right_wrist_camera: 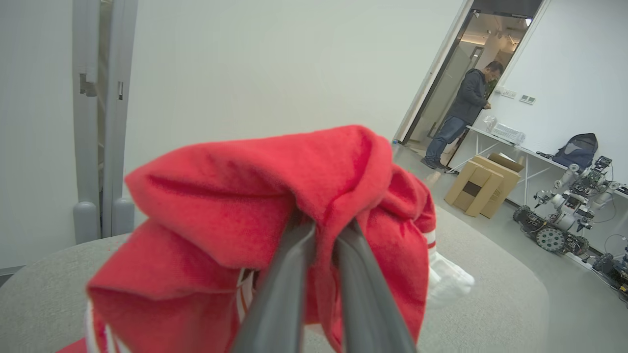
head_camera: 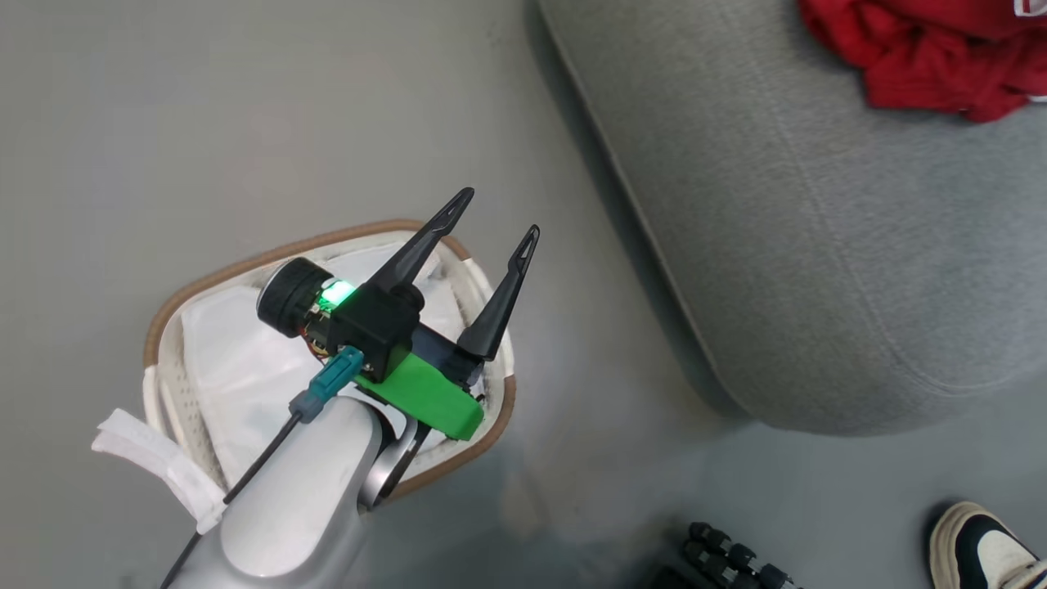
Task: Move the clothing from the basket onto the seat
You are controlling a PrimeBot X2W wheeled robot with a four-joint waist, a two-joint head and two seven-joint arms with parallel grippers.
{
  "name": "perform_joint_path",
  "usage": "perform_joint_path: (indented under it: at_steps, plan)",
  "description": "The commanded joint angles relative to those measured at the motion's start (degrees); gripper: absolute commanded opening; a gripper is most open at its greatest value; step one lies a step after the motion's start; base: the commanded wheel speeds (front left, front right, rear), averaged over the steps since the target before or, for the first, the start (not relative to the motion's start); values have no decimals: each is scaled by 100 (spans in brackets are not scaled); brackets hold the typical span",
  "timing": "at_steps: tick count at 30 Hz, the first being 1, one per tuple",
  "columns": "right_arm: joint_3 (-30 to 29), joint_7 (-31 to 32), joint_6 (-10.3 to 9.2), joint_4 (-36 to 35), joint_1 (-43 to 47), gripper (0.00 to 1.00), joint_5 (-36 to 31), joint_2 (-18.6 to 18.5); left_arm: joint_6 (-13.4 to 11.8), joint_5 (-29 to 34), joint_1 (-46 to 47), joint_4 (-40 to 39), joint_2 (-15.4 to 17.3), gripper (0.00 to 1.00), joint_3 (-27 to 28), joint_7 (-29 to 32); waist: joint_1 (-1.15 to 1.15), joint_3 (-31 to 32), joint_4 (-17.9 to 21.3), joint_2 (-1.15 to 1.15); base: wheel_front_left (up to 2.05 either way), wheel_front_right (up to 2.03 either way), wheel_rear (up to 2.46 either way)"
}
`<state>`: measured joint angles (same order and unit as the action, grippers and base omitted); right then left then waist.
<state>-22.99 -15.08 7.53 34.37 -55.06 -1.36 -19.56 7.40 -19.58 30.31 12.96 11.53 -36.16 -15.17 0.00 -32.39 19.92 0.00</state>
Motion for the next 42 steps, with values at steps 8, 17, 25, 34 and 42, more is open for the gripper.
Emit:
perform_joint_path:
  at_steps: [8,17,25,34,42]
  plan:
    - [-888,-11,-8,363,189,100,-238,359,17,48,191,-69,-57,100,130,5,0,-574,-582,0,0,0,0]
    - [-1056,-11,-8,-322,1272,100,-112,909,17,25,163,4,-146,100,202,5,0,-248,-474,0,0,0,0]
    - [-409,-11,-8,-896,2402,100,129,1157,17,38,-178,55,-174,100,491,5,0,295,-493,0,0,0,0]
    - [931,-12,-8,-1418,2847,100,362,1274,17,242,-652,65,-232,100,1143,5,0,817,-898,0,0,0,0]
    - [1859,-11,-8,-1502,2675,100,470,1398,15,511,-985,254,-453,100,1945,4,0,1059,-1528,0,0,0,0]
